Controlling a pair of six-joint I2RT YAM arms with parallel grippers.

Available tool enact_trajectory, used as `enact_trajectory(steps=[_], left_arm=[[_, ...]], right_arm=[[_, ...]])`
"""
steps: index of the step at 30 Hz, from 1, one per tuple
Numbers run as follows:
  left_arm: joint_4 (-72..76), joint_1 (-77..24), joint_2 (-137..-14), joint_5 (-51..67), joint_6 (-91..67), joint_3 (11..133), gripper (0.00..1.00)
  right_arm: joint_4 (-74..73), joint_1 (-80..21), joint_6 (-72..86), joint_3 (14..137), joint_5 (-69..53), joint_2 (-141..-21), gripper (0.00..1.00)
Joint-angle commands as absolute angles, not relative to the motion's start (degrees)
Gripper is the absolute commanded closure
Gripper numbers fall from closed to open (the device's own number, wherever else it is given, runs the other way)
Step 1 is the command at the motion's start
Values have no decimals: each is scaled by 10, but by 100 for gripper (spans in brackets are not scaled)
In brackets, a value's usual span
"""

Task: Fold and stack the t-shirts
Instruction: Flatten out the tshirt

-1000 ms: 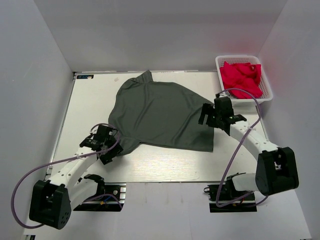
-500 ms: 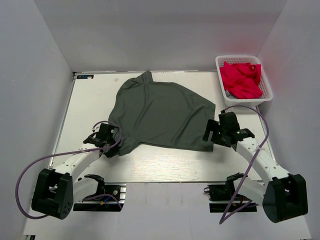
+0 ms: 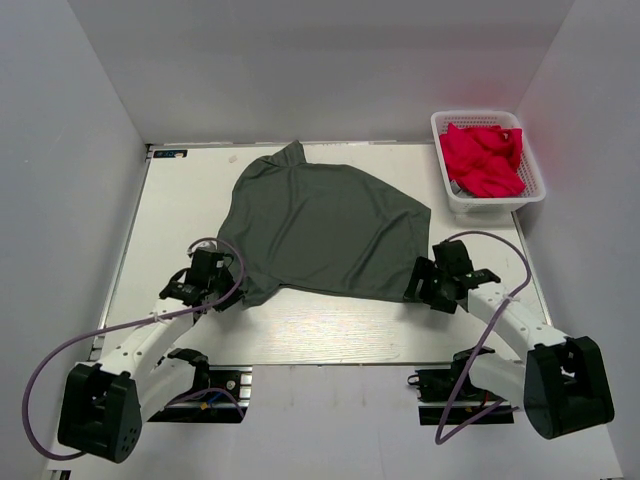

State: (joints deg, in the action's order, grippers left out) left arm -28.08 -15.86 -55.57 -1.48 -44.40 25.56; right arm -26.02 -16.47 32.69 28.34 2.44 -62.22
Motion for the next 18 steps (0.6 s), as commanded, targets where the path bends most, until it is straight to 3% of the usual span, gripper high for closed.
enact_trajectory(steps=[1,5,7,8,18], left_arm=[[-273,-158,-537,5,-432,276,100],[-273,-158,-532,25,-426,290,100],[-281,-158,-532,25,-426,307,100],[-288,-158,-526,19,-426,314,100],[-287,-158,-492,14,-416,464,100]], right_arm=[[-203,-163,350,271,31,-642,20],[-173,-165,353,269,20,-659,38],[-167,-163,352,272,11,-657,83],[-171,-163,352,274,12,-655,99],[-193,-163,324,415,44,-534,100]])
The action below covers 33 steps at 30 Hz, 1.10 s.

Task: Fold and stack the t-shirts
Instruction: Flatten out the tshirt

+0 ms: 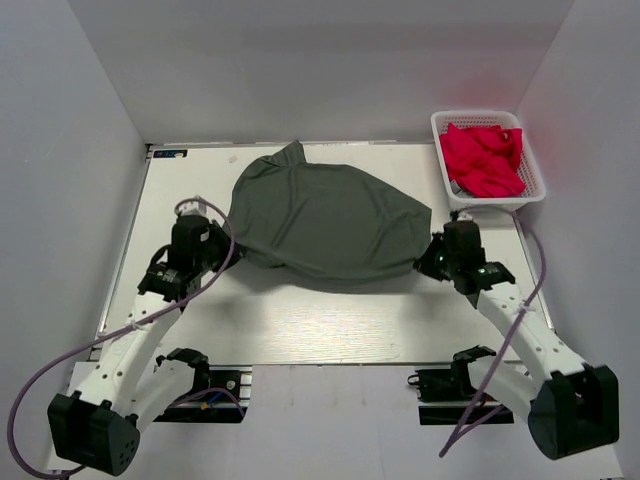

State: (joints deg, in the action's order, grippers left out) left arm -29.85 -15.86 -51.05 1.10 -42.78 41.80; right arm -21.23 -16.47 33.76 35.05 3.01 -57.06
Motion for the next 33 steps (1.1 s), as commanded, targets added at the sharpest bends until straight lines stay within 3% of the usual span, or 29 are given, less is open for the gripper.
enact_trajectory(steps=[1,14,21,27,33], left_arm=[[-287,-158,-487,9,-409,493,100],[-292,-158,-482,-53,-342,798,100],[-321,-148,-476,-23,-286,966,100],[-340,-148,-471,-12,-248,1093,100],[-346,-148,-497,6,-232,1152,100]], right_arm=[[-192,-163,320,437,47,-528,100],[-214,-162,247,770,100,-493,100],[-287,-162,200,940,88,-482,100],[-317,-160,179,1018,48,-439,100],[-317,-160,178,1012,44,-418,100]])
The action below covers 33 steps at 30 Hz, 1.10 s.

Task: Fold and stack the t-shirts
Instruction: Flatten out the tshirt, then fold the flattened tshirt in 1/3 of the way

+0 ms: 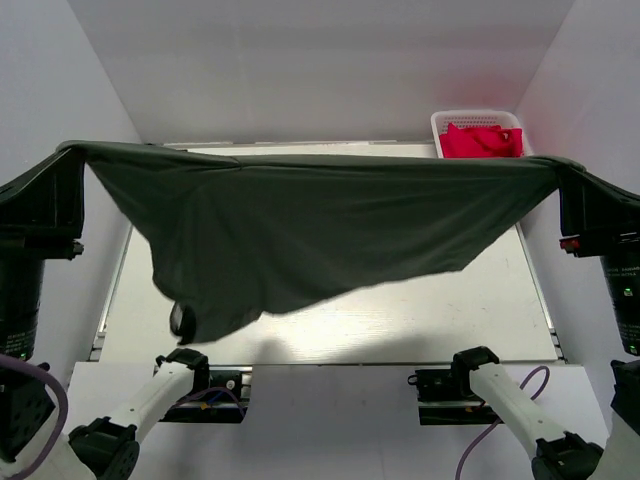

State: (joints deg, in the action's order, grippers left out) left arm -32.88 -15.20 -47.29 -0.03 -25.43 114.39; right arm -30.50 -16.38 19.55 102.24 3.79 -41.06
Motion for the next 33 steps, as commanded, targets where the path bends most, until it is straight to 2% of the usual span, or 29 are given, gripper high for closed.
enact_trajectory(steps=[1,6,9,12,15,16,17,22,25,26,29,33], left_arm=[[-341,-148,-508,6,-232,1146,100],[-318,-148,-564,-6,-215,1096,100],[-294,-148,-612,-33,-193,1036,100],[-259,-148,-659,-78,-170,936,100],[-236,-148,-752,-150,-161,863,100],[-214,-148,-781,-169,-156,850,100],[-214,-148,-852,-176,-156,844,100],[-207,-142,-1075,-176,-150,903,100],[-219,-137,-1187,-151,-150,975,100],[-219,-137,-1206,-146,-150,988,100],[-205,-137,-1245,-129,-150,1016,100],[-182,-137,-1251,-124,-145,1016,100]], right_arm=[[-302,-159,178,1005,52,-419,100],[-265,-161,184,927,91,-456,100],[-223,-160,188,872,138,-499,100],[-170,-160,206,766,167,-540,100],[-107,-157,225,679,163,-610,100],[-79,-157,229,651,161,-667,100],[-57,-156,233,636,159,-691,100],[-31,-145,248,662,135,-914,100],[-37,-142,230,738,130,-999,100],[-46,-140,221,764,128,-1052,100],[-55,-140,210,795,115,-1113,100],[-54,-137,205,824,110,-1153,100]])
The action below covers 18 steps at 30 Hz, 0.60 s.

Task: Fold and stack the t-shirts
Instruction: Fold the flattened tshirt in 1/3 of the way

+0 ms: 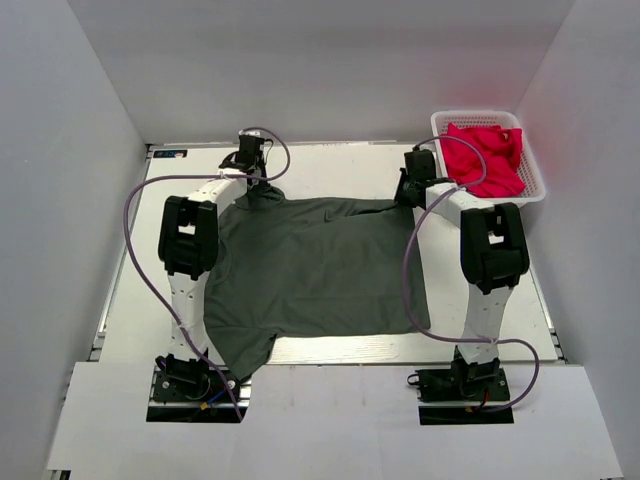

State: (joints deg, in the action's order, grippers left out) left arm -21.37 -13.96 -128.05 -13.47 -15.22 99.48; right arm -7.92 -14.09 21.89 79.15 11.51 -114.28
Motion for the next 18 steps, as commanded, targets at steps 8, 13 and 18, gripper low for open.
enact_trajectory(steps=[8,13,18], left_arm=[[-198,-137,-1240,-141,-145,1043,100],[-204,-137,-1180,-161,-157,968,100],[-209,-137,-1095,-161,-184,864,100]], right_arm=[[-78,-133,192,868,106,-1162,100],[-83,-134,197,821,98,-1096,100],[-94,-134,198,766,91,-1037,100]])
